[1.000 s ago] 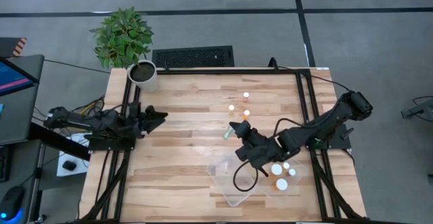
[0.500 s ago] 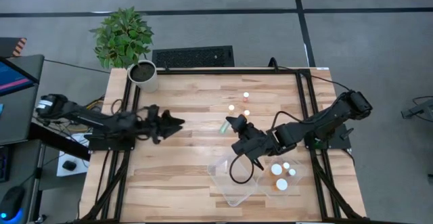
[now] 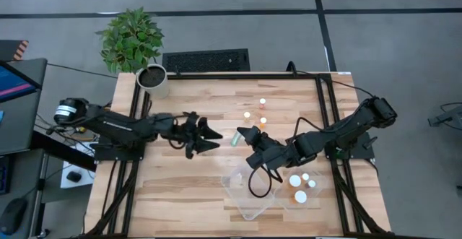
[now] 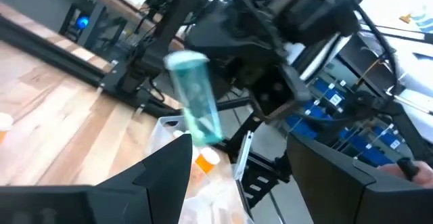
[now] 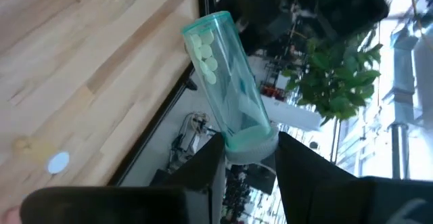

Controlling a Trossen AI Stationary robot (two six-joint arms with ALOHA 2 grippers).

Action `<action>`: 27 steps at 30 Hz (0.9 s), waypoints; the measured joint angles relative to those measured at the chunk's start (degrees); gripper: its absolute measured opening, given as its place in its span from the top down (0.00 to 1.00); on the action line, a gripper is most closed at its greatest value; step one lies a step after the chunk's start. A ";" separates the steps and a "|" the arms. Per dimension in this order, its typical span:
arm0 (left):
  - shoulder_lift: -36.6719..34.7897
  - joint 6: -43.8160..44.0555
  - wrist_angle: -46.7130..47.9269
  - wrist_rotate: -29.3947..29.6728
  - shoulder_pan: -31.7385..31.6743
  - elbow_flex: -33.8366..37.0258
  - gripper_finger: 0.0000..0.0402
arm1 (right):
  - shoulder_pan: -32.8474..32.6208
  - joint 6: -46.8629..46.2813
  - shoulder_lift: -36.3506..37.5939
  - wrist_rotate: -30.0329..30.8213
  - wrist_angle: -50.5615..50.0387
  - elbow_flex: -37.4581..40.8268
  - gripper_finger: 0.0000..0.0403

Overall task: Pick and place medicine bottles into bin by pill shape (circle, oval)
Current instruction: Put the green pill bottle into the left transparent bin

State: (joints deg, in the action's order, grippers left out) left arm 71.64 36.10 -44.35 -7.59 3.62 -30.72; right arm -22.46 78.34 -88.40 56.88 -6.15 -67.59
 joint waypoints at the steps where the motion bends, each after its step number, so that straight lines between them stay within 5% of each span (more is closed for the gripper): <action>1: 0.74 0.37 -0.09 -0.50 -0.62 -0.41 0.41 | -0.01 0.11 0.00 -0.01 -0.05 0.00 0.71; 27: 14.89 3.78 -3.17 -16.03 -5.29 -10.51 0.41 | 0.00 0.13 0.00 -1.68 1.06 0.00 0.71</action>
State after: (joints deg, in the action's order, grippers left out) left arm 86.53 39.89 -47.52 -23.62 -1.67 -41.23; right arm -22.46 78.48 -88.40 55.20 -5.09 -67.59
